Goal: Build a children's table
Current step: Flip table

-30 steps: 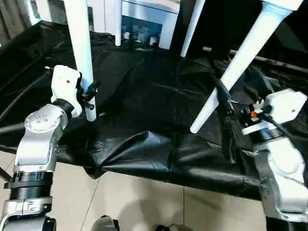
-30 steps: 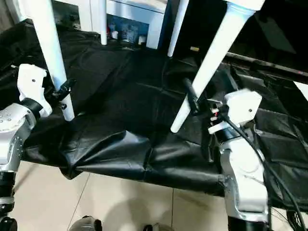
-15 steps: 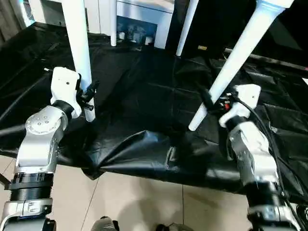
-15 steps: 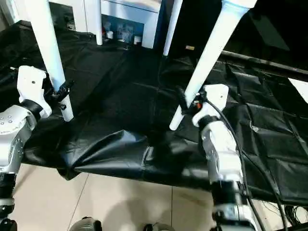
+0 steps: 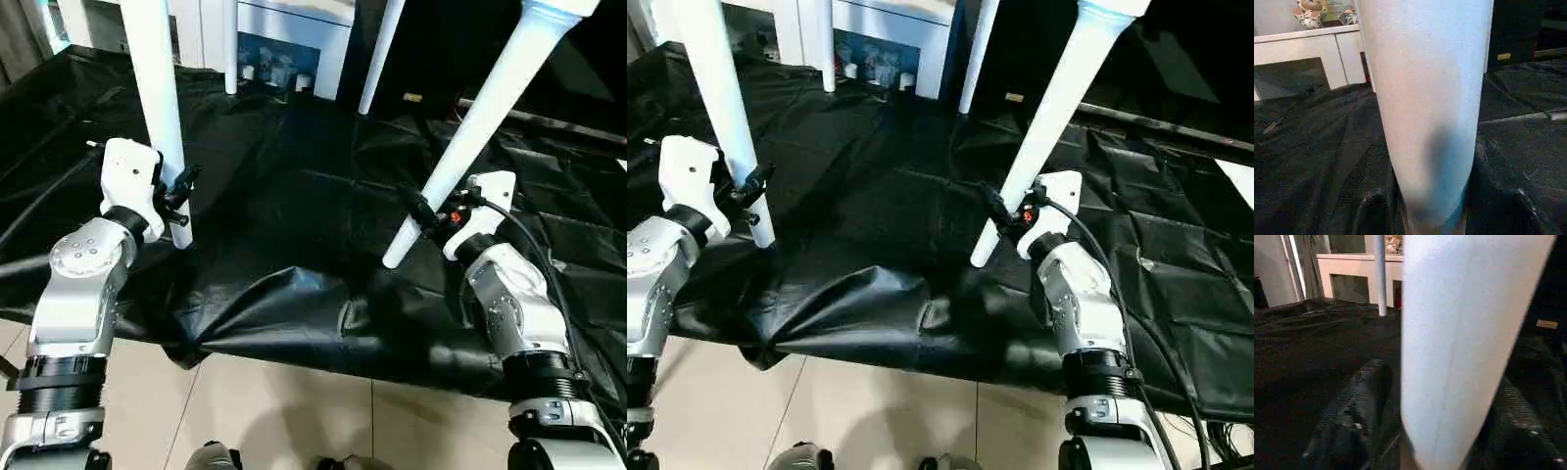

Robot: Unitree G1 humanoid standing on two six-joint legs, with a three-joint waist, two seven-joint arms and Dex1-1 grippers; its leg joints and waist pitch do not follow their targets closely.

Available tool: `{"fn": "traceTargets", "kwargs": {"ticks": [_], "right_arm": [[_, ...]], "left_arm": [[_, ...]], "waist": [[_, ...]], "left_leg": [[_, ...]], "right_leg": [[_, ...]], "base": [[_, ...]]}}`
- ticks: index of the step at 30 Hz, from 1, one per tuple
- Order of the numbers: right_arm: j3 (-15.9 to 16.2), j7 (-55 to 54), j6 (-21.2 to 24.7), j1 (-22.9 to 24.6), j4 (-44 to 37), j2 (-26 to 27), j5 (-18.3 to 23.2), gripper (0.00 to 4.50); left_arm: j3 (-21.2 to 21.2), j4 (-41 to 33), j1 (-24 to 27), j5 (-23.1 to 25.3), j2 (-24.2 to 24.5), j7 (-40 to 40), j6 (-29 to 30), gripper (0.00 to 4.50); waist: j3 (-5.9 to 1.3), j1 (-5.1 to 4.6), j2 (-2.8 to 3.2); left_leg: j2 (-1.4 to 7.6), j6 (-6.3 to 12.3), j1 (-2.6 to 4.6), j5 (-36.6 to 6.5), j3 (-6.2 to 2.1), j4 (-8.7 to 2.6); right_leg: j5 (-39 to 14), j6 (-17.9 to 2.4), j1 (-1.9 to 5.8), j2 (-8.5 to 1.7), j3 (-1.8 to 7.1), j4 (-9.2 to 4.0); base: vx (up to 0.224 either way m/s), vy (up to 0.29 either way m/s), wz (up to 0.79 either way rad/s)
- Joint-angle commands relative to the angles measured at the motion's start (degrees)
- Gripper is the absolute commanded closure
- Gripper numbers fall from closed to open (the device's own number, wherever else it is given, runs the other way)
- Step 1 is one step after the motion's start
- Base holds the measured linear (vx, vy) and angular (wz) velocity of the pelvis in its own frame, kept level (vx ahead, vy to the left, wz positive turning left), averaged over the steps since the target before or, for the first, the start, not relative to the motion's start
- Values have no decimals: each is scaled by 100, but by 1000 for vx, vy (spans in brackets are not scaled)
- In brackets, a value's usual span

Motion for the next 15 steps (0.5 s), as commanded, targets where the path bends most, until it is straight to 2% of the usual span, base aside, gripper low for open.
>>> {"fn": "traceTargets", "kwargs": {"ticks": [1,3,4,7,8,10,11,12,14,15], "right_arm": [[212,265,-90,140,-132,-110,-60,235],[276,342,-52,362,-423,-184,-85,246],[303,341,1,584,-714,-205,-78,254],[387,362,87,928,-1161,-216,-80,277],[431,374,125,1068,-1347,-217,-81,285],[539,323,228,1451,-1888,-201,-73,291],[545,315,238,1481,-1932,-198,-71,294],[572,277,277,1592,-2098,-198,-55,294],[604,189,355,1781,-2396,-192,-40,296],[619,124,370,1865,-2523,-186,-76,296]], "left_arm": [[-320,23,260,290,108,-100,59,289],[-283,-38,373,294,171,-95,51,289],[-249,-91,464,291,214,-100,57,289],[-220,-132,567,300,280,-114,52,289],[-208,-146,605,301,307,-120,54,289],[-156,-186,687,300,398,-139,66,289],[-151,-192,693,300,405,-140,70,289],[-134,-237,728,296,437,-139,91,289],[-95,-352,816,294,515,-132,142,289],[-56,-425,875,285,546,-113,183,289]], "waist": [[-367,2,190],[-361,19,186],[-366,31,204],[-389,40,179],[-384,48,199],[-384,53,193],[-383,71,187],[-370,66,210],[-350,54,192],[-339,57,233]], "left_leg": [[443,-835,297,-3038,-368,-589],[447,-813,306,-3023,-360,-592],[449,-802,297,-2997,-364,-603],[447,-741,280,-2839,-353,-611],[446,-730,277,-2827,-356,-617],[444,-685,263,-2742,-349,-624],[441,-671,277,-2757,-343,-623],[440,-679,278,-2822,-352,-631],[432,-703,284,-3048,-384,-642],[430,-715,299,-3131,-399,-645]], "right_leg": [[-2451,-816,-5,-488,297,-489],[-2413,-803,-17,-481,304,-497],[-2344,-787,-4,-476,308,-489],[-2164,-789,14,-469,313,-473],[-2156,-792,14,-465,316,-474],[-2128,-786,27,-466,323,-479],[-2214,-753,25,-470,326,-501],[-2318,-736,19,-474,325,-509],[-2802,-613,25,-483,311,-563],[-2952,-580,16,-489,308,-580]], "base": [[0,0,0],[0,0,0],[0,0,0],[0,0,0],[0,0,0],[0,0,0],[0,0,0],[0,0,0],[0,0,0],[0,0,0]]}}
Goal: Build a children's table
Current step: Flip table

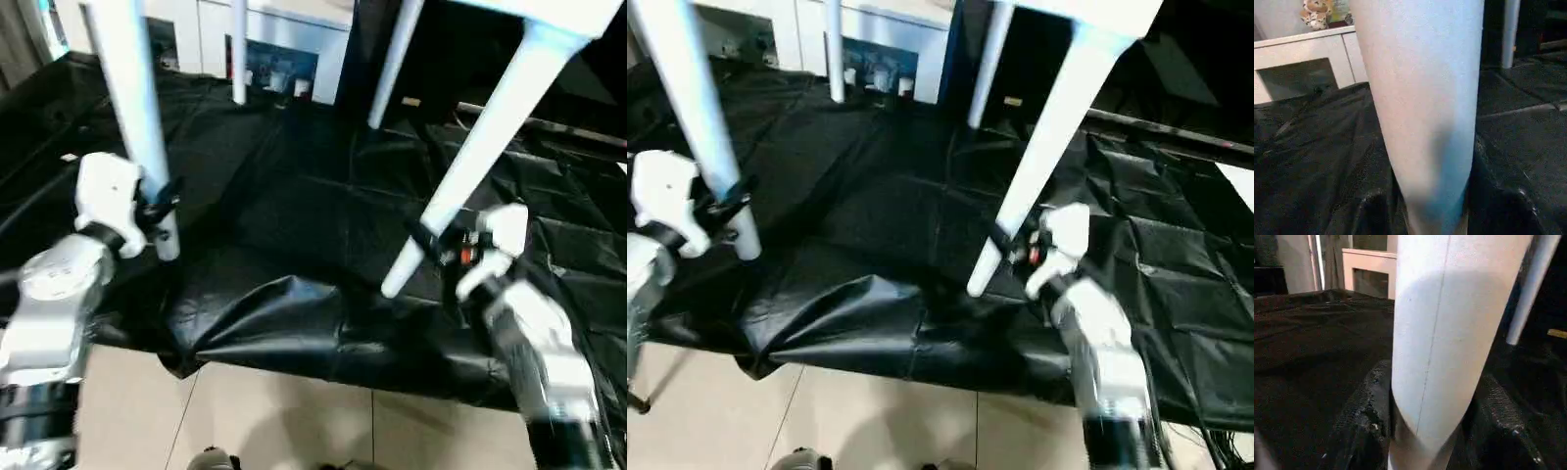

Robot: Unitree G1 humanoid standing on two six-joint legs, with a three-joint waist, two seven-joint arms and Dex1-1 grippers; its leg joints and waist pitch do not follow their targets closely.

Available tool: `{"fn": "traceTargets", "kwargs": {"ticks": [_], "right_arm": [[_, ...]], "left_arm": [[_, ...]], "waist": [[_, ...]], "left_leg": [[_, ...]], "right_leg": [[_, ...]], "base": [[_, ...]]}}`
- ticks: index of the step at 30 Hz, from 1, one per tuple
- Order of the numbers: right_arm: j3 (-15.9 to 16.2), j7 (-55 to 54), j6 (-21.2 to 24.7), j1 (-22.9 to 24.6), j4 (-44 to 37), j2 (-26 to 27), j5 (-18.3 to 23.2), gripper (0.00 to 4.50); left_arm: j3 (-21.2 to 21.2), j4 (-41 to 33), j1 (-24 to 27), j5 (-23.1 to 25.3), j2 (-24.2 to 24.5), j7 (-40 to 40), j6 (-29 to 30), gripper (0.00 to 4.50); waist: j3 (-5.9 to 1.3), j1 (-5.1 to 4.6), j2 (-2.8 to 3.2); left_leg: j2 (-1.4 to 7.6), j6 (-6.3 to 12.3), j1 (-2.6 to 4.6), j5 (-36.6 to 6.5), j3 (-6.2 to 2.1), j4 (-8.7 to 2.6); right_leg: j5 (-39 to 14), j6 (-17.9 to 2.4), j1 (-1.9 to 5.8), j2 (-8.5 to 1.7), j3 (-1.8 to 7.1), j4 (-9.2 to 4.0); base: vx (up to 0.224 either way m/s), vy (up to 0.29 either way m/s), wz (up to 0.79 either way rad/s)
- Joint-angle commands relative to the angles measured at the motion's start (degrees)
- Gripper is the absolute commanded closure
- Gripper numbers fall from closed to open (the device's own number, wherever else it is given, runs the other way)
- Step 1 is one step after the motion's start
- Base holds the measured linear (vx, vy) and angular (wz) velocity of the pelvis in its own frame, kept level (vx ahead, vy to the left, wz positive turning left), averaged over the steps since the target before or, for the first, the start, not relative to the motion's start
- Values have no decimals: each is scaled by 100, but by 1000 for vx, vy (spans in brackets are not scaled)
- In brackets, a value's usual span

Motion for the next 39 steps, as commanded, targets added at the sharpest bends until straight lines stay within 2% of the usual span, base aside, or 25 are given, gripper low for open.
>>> {"fn": "traceTargets", "kwargs": {"ticks": [1,2,3,4,6,7,9,11,12,13,16,17,20,23,25,27,28,31,32,34,35,36,37,38,39], "right_arm": [[173,-67,144,177,-383,-27,-116,297],[188,-84,183,220,-435,-15,-112,297],[214,-86,218,268,-484,-10,-112,297],[311,-99,208,322,-475,-53,-269,298],[341,-116,225,343,-484,-71,-328,298],[373,-63,240,365,-469,-85,-322,242],[381,-61,219,395,-462,-96,-331,228],[296,-110,154,476,-448,-80,-240,210],[278,-128,148,489,-452,-77,-230,194],[198,-232,146,519,-466,-52,-214,185],[75,-418,187,565,-509,-8,-181,176],[38,-477,181,638,-608,21,-146,151],[-12,-535,146,875,-950,103,-28,125],[-68,-637,162,1333,-1630,240,182,103],[-76,-669,185,1482,-1845,278,258,90],[-72,-803,214,1686,-2105,338,245,80],[-79,-1112,286,1909,-2361,401,52,69],[-207,-1580,501,2029,-2495,554,-137,69],[-227,-1637,540,2049,-2505,575,-147,69],[-243,-1680,571,2065,-2513,591,-155,69],[-259,-1725,596,2096,-2488,598,-183,69],[-233,-1735,636,2100,-2439,543,-232,69],[-212,-1733,676,2077,-2409,512,-254,69],[-195,-1740,696,2055,-2387,503,-271,69],[-180,-1762,725,2052,-2399,497,-275,69]], "left_arm": [[-229,5,311,460,201,18,220,289],[-218,-59,374,461,228,19,270,289],[-213,-133,454,461,260,19,320,289],[-189,-263,591,448,295,29,411,289],[-178,-306,632,443,301,27,443,289],[-120,-409,721,356,284,-7,510,233],[-78,-545,821,249,280,-61,594,219],[45,-929,1202,91,298,-108,739,195],[76,-970,1256,68,293,-103,755,179],[198,-1013,1382,17,251,-60,689,172],[437,-1053,1542,-208,110,-25,587,162],[546,-1106,1687,-303,48,-52,446,135],[816,-1384,2006,-620,-188,-92,257,109],[1092,-2002,2476,-950,-580,27,72,86],[1122,-2214,2614,-992,-685,101,28,74],[1064,-2474,2764,-1012,-883,264,6,64],[880,-2681,2886,-1014,-1180,534,145,51],[487,-2658,2953,-426,-1552,1094,-178,51],[402,-2652,2960,-338,-1621,1178,-196,51],[336,-2647,2966,-270,-1675,1242,-211,51],[189,-2641,2965,-119,-1747,1315,-228,51],[0,-2621,2902,53,-1735,1284,-198,51],[-70,-2585,2842,69,-1697,1225,-162,51],[-112,-2557,2804,96,-1643,1178,-145,51],[-137,-2560,2793,111,-1613,1162,-122,51]], "waist": [[-268,-5,163],[-275,-2,259],[-295,-29,208],[-278,-47,238],[-284,-54,241],[-276,-67,240],[-277,-80,221],[-287,-108,207],[-315,-99,153],[-330,-61,206],[-293,-51,199],[-287,-11,185],[-249,10,197],[-254,26,191],[-237,30,195],[-204,33,197],[-175,35,193],[-161,-9,198],[-152,-39,233],[-150,-61,218],[-137,-127,261],[-135,-165,313],[-117,-179,334],[-86,-208,391],[-74,-229,388]], "left_leg": [[434,-638,219,-3085,-398,-552],[443,-660,221,-3077,-428,-578],[447,-651,199,-2999,-424,-581],[449,-670,169,-3021,-442,-618],[437,-684,216,-3174,-442,-600],[427,-686,240,-3319,-443,-589],[426,-660,227,-3321,-448,-589],[429,-601,133,-3051,-469,-621],[435,-574,114,-2876,-458,-612],[438,-555,158,-2730,-432,-593],[431,-505,172,-2783,-401,-598],[428,-481,206,-2828,-394,-580],[446,-501,194,-3007,-417,-607],[470,-516,171,-3054,-423,-625],[451,-498,195,-3189,-425,-624],[452,-520,192,-3309,-437,-635],[436,-546,242,-3500,-443,-606],[417,-640,264,-3758,-497,-604],[418,-675,257,-3842,-517,-618],[416,-690,259,-3912,-536,-619],[407,-704,242,-4095,-560,-636],[417,-730,226,-4231,-609,-672],[432,-749,219,-4368,-619,-709],[476,-816,206,-4763,-647,-834],[512,-828,128,-4945,-653,-937]], "right_leg": [[-3058,-524,15,-505,302,-582],[-3023,-530,31,-503,300,-571],[-2881,-541,50,-484,293,-563],[-2725,-570,57,-464,289,-537],[-2764,-578,15,-460,299,-560],[-2840,-589,-9,-456,299,-577],[-2867,-578,3,-465,303,-586],[-2758,-560,81,-478,310,-534],[-2641,-575,103,-483,314,-524],[-2365,-649,47,-463,332,-520],[-2187,-778,26,-433,327,-525],[-2259,-772,4,-448,334,-539],[-2633,-631,13,-465,331,-584],[-2609,-574,40,-477,342,-594],[-2758,-492,4,-445,333,-614],[-3019,-370,-8,-450,334,-658],[-3406,-262,-61,-453,317,-723],[-3823,-61,-44,-431,250,-795],[-3884,5,-36,-411,239,-815],[-3917,42,-25,-408,215,-834],[-3969,62,1,-398,166,-866],[-3901,56,73,-399,103,-854],[-3824,43,94,-370,69,-860],[-3462,-43,179,-293,-37,-789],[-3162,-91,276,-251,-67,-657]], "base": [[0,0,0],[0,0,0],[0,0,0],[0,0,0],[0,0,0],[0,0,0],[0,0,0],[0,0,0],[0,0,0],[0,0,0],[0,0,0],[0,0,0],[0,0,0],[0,0,0],[0,0,0],[0,0,0],[0,0,0],[0,0,0],[0,0,0],[0,0,0],[0,0,0],[-66,43,-14],[0,0,0],[0,0,0],[0,0,0]]}}
